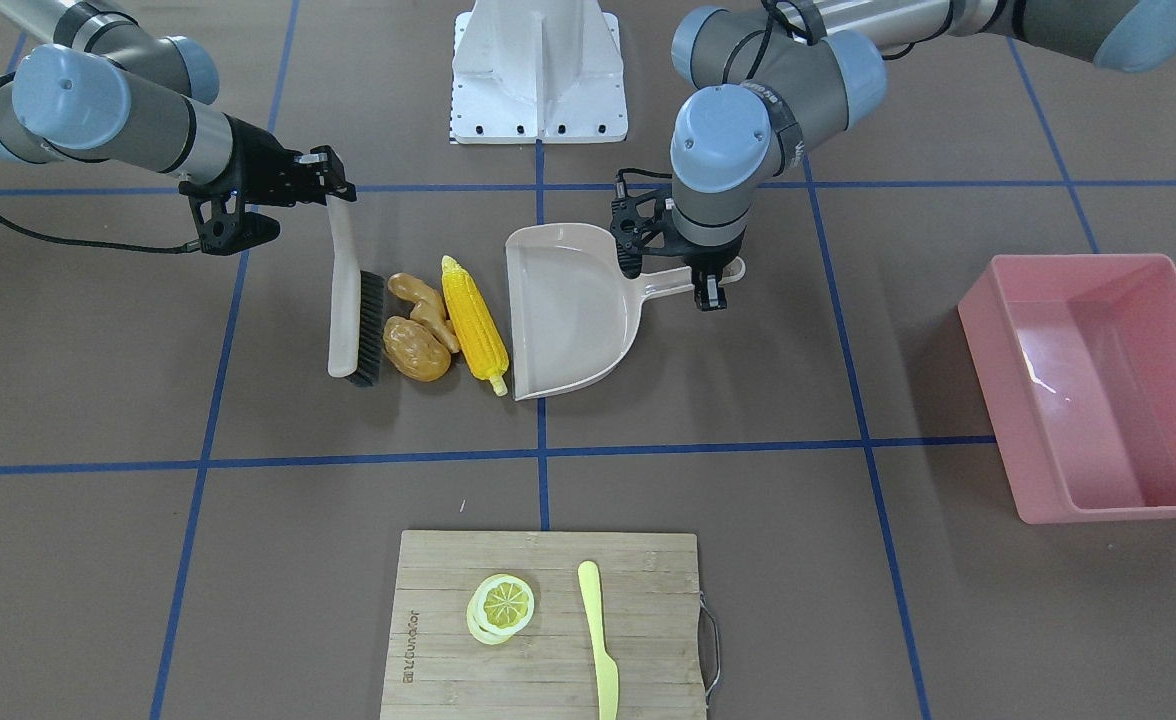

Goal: Sweep and dump trash into bin
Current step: 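Slide the dustpan toward the corn while the right gripper brings the brush beside it, then sweep the corn and ginger into the dustpan with the right gripper's brush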

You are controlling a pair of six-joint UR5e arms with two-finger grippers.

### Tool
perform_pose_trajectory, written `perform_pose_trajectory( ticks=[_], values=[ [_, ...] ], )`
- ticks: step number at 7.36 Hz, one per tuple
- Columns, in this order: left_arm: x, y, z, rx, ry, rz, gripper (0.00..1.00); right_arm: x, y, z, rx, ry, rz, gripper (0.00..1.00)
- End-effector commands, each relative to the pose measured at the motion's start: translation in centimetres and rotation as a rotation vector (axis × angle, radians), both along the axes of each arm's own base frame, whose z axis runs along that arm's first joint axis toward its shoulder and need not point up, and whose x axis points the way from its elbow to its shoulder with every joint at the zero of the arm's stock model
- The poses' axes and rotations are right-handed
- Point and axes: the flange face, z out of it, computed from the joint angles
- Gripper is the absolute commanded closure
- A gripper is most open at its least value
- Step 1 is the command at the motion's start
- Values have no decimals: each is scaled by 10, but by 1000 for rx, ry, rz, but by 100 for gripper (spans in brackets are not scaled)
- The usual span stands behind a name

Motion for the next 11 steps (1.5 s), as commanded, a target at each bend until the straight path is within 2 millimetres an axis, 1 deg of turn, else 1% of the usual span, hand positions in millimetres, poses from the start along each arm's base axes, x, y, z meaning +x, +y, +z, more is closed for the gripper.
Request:
perform_pose_trajectory(
  ticks=[1,3,4,6,7,9,10,11],
  values=[
    [3,-2,-5,-49,-13,-62,100,-10,6,2,38,-1,-13,100],
    [12,-7,-9,-57,-18,-69,100,-23,15,1,51,-3,-36,100],
    [12,-7,-10,-56,-17,-69,100,-34,17,-6,61,-9,-40,100],
    [12,-7,-11,-56,-16,-69,100,-57,10,-22,68,-24,-45,100],
    [11,-6,-12,-54,-13,-69,100,-65,11,-29,76,-31,-47,100],
    [11,-6,-12,-53,-12,-69,100,-89,16,-45,98,-43,-47,100],
    [12,-6,-12,-54,-13,-67,100,-105,17,-55,96,-46,-47,100],
    [12,-6,-12,-54,-13,-67,100,-122,18,-69,90,-50,-37,100]
  ],
)
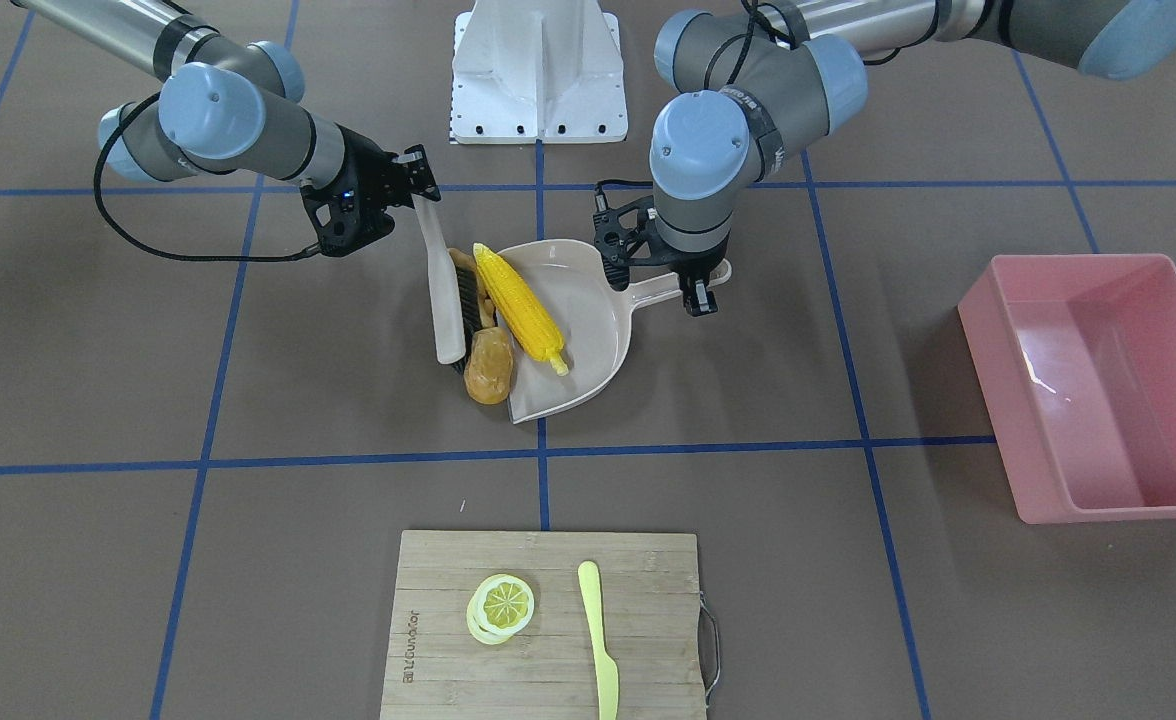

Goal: Sweep and dump trash into bin
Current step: 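Sweep the corn and ginger into the dustpan with the right gripper's brush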

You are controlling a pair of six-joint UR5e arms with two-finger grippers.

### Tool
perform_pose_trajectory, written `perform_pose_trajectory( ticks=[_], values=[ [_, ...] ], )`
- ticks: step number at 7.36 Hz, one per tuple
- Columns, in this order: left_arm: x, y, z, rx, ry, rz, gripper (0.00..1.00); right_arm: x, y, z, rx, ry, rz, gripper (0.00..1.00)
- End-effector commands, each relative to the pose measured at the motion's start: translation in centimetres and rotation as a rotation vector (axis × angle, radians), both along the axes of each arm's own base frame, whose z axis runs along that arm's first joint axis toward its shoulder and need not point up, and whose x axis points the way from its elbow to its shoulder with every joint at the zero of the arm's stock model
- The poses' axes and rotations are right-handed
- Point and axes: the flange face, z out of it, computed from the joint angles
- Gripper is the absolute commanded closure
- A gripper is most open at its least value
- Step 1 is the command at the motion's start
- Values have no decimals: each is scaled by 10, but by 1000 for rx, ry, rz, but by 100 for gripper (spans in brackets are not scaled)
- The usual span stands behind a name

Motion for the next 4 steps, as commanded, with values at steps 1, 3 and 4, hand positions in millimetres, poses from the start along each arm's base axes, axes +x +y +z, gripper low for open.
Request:
perform_pose_trajectory(
  ticks=[1,3,4],
  values=[
    [1,0,1,-1,-2,1,100,-26,2,-23,-1,-11,5,100],
    [1,0,2,-1,-3,2,100,-30,4,-34,-21,-19,7,100],
    [1,0,2,2,-2,5,100,-32,4,-43,-47,-20,14,100]
  ],
)
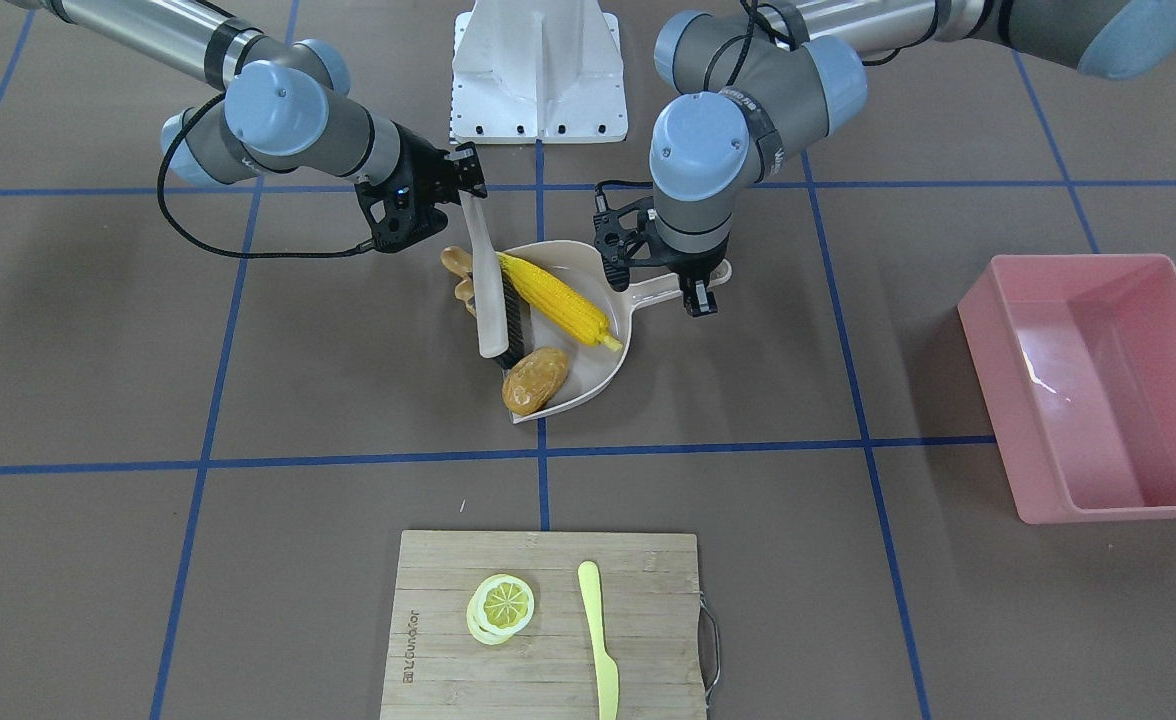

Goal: Sweep and dump trash into bin
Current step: 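Sweep the corn and ginger into the dustpan with the right gripper's brush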

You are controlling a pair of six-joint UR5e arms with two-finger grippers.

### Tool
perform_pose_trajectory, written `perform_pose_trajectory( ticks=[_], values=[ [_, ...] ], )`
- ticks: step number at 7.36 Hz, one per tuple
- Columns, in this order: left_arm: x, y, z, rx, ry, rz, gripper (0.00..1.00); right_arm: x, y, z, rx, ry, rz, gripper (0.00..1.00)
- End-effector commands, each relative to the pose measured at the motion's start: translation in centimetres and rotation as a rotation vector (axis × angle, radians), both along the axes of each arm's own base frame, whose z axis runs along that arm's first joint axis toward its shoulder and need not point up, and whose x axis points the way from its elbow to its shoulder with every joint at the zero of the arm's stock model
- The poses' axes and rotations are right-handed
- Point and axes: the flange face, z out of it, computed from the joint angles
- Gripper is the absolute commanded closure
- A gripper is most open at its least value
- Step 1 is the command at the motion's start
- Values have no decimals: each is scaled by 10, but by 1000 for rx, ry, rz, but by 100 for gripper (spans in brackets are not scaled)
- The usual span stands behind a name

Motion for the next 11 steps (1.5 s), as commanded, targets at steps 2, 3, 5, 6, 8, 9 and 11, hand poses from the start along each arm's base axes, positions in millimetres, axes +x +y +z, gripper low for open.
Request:
perform_pose_trajectory(
  ticks=[2,3,5,6,8,9,11],
  values=[
    [1,1,2,2,-1,6,100,7,-3,-17,-27,-18,6,100],
    [1,2,2,3,-1,8,100,21,-11,-20,-34,-27,6,100],
    [2,3,3,3,-1,10,100,68,-26,-14,-77,-30,22,100],
    [2,3,3,3,-1,10,100,88,-13,-2,-139,-4,38,100],
    [3,5,0,21,-5,8,100,126,14,37,-221,60,54,100],
    [13,17,0,25,-6,28,100,123,30,26,-304,78,53,100],
    [22,27,0,55,-16,39,100,100,62,25,-362,116,-3,100]
  ],
)
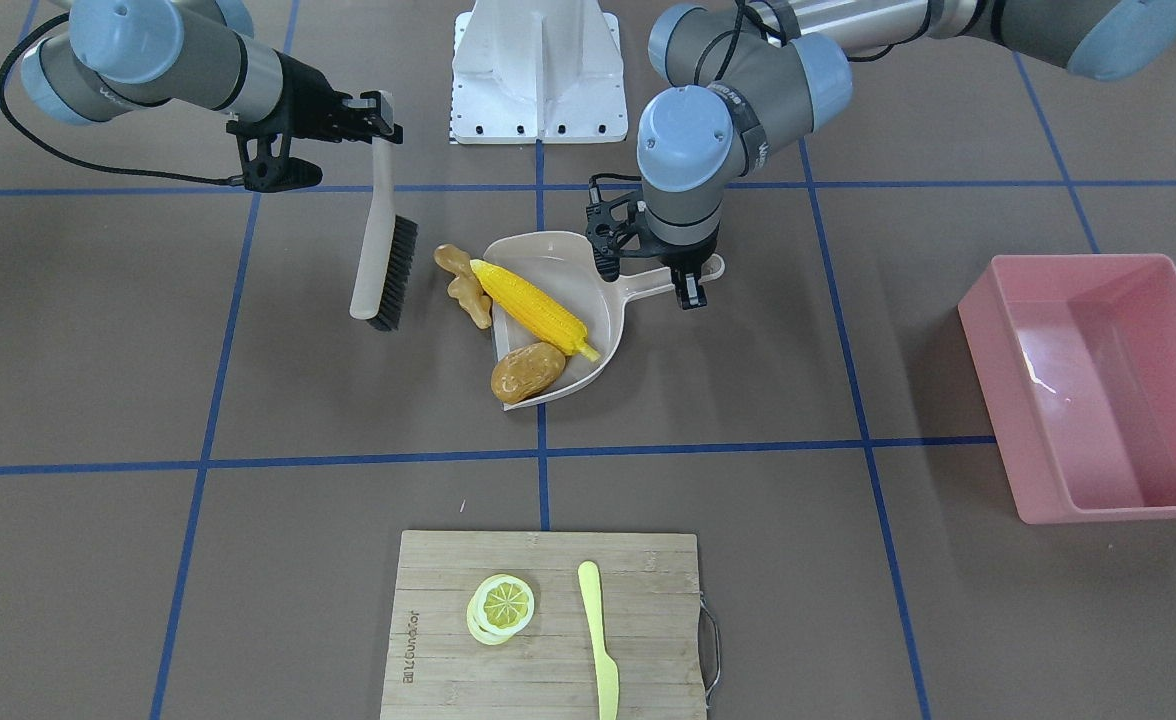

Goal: Sweep and dump trash into bin
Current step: 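Sweep the corn and ginger into the dustpan with the right gripper's brush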

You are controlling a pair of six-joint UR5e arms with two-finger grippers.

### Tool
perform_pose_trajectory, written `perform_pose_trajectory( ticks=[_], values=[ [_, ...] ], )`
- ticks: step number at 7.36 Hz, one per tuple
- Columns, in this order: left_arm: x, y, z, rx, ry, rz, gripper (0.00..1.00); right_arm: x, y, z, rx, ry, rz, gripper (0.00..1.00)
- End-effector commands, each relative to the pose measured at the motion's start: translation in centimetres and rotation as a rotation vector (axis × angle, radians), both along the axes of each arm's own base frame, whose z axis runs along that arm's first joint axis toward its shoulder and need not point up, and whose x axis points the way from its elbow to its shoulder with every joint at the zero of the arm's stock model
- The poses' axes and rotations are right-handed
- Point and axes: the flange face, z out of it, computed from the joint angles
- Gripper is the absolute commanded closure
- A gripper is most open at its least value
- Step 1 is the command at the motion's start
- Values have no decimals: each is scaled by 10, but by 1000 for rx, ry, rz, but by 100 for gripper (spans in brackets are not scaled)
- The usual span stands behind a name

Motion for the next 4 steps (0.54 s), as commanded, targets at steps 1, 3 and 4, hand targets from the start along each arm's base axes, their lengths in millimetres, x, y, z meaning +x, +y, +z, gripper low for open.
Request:
perform_pose_trajectory(
  ticks=[1,3,4],
  values=[
    [7,9,-1,31,-6,8,100,-23,34,0,-75,38,-50,100],
    [12,17,-3,47,3,17,100,-51,65,2,-78,64,-61,100],
    [13,18,-1,47,-1,20,100,-57,69,4,-76,70,-64,100]
  ],
)
